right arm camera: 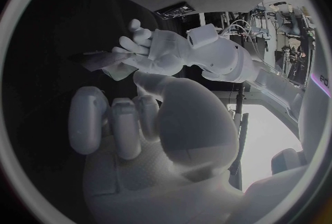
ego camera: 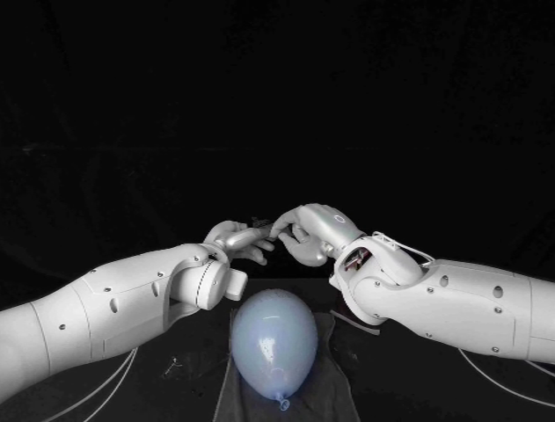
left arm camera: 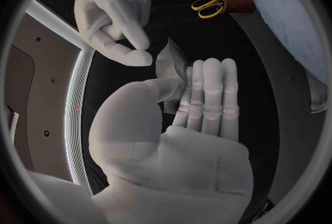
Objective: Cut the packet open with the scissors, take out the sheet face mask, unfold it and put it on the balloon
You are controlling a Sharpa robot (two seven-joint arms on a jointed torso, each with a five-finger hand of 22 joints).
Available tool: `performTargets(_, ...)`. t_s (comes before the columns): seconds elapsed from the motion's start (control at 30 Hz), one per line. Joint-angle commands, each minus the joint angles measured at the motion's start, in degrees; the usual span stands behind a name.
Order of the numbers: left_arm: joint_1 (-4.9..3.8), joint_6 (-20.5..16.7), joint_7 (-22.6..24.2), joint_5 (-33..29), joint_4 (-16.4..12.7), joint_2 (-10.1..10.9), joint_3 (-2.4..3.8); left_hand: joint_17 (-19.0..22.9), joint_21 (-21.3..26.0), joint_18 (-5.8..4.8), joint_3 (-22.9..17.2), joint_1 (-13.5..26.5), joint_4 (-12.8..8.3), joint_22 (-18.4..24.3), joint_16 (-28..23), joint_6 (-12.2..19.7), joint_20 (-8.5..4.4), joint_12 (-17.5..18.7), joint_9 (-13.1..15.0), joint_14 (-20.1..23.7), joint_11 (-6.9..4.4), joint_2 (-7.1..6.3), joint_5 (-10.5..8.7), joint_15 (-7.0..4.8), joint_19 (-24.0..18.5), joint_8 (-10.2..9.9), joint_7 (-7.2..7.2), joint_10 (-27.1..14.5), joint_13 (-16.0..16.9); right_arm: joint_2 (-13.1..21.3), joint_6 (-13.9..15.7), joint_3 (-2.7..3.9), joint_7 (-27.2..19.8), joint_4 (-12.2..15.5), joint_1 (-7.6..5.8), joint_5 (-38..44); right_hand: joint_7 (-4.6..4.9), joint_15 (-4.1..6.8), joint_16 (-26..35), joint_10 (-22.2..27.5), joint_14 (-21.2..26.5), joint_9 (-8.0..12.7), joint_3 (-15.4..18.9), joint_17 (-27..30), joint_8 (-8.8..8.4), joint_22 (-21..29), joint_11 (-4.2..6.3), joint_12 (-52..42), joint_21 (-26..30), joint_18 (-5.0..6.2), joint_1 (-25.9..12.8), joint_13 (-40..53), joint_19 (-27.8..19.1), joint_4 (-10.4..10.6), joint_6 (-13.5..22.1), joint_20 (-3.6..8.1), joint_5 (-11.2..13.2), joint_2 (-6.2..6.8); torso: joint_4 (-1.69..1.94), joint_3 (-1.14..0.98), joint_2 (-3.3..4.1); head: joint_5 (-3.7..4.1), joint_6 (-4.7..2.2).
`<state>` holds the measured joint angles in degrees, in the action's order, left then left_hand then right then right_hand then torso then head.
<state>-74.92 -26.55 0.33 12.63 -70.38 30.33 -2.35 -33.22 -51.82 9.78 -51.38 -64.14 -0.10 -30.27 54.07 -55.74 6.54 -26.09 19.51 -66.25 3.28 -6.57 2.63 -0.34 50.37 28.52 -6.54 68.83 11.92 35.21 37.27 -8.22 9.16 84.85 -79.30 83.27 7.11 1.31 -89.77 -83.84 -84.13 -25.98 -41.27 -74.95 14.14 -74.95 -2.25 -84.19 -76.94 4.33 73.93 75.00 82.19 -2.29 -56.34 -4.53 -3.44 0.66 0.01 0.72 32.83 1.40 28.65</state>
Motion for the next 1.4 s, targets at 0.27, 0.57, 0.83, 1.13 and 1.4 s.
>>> performTargets(0.27,-0.12,1.98,-0.12,3.5,-0.66,-0.11,0.07,-0.07,-0.43,0.67,-2.13,-0.15,-2.44,-0.11,0.33,-0.3,-0.06,0.19,1.62,0.19,-0.72,0.63,0.32,-0.37,-0.3,0.19,0.04,1.18,-0.1,-3.18,-4.21,0.05,7.35,-3.42,-0.04,2.43,0.63,-0.16,-0.23,-2.86,-5.87,0.41,-0.81,-15.05,-0.97,-3.71,-0.61,-0.44,-0.13,-0.86,-2.06,10.21,0.31,0.9,0.59,-0.23,0.46,-0.07,-0.03,0.01,-0.07,-0.02,0.4)
performTargets(0.57,-0.12,2.7,-0.52,6.06,-1.34,0.05,0.07,-0.09,-0.54,0.67,-2.25,-0.13,-2.56,-0.18,0.35,-0.29,-0.08,0.21,1.6,0.2,-0.72,0.73,0.3,-0.37,-0.36,0.19,0.05,1.16,-0.11,-4.82,-1.76,0.05,10.95,-5.51,-0.04,3.29,1.17,-0.53,-0.23,-2.63,-5.87,1.15,-1.33,-15.05,-2.27,-3.71,-1.06,-0.15,0.04,-0.83,-3.31,10.02,0.21,1.93,1.98,-0.54,0.47,-0.22,-0.09,-0.02,-0.02,0.11,0.48)
performTargets(0.83,-0.12,2.95,-0.77,6.9,-1.55,0.18,0.07,-0.1,-0.62,0.67,-2.32,-0.13,-2.64,-0.23,0.36,-0.28,-0.09,0.23,1.59,0.22,-0.72,0.8,0.3,-0.38,-0.39,0.2,0.05,1.15,-0.12,-4.74,-2.21,0.06,12.87,-5.59,-0.04,3.89,1.58,-0.83,-0.23,-2.35,-5.87,1.59,-1.44,-15.05,-3.04,-3.67,-1.42,0.21,0.19,-0.8,-3.95,9.76,0.12,2.42,2.77,-0.79,0.54,0.23,-0.16,-0.08,-0.07,0.08,0.66)
performTargets(1.13,-0.12,2.83,-0.29,7.96,-1.86,0.1,0.07,-0.26,-1.11,0.57,-2.72,0.04,-2.99,-0.6,0.48,-0.14,-0.07,0.32,1.52,0.52,-0.62,1.17,0.29,-0.28,-0.91,0.15,-0.03,0.94,-0.14,-4.95,-7.4,0.06,14.6,-5.15,-0.04,3.58,2.39,-1.47,-0.21,-1.68,-5.85,2.35,-0.78,-14.96,-4.56,-3.23,-2.14,1.05,0.91,-0.64,-4.58,9.11,-0.32,2.69,4.39,-1.34,0.64,1.79,-0.14,-0.1,-0.06,0.33,0.63)
performTargets(1.4,-0.11,2.05,0.76,10.61,-2.46,0.1,0.07,-1.1,-1.5,-0.48,-1.89,0.79,-2.94,-1.83,0.66,1.45,2.04,-0.31,1.69,7.69,0.34,3.37,0.18,1.07,-7.61,0.27,-0.56,-2.3,0.61,-5.19,-10.1,0.06,16.4,-5.12,-0.05,3.6,2.9,-1.87,-0.14,-1.31,-5.78,2.89,0.69,-14.64,-5.48,-2.93,-2.59,1.42,1.42,-0.52,-4.51,8.84,-0.63,2.04,5.1,-1.75,0.61,3.77,-0.11,-0.05,-0.07,0.51,0.61)
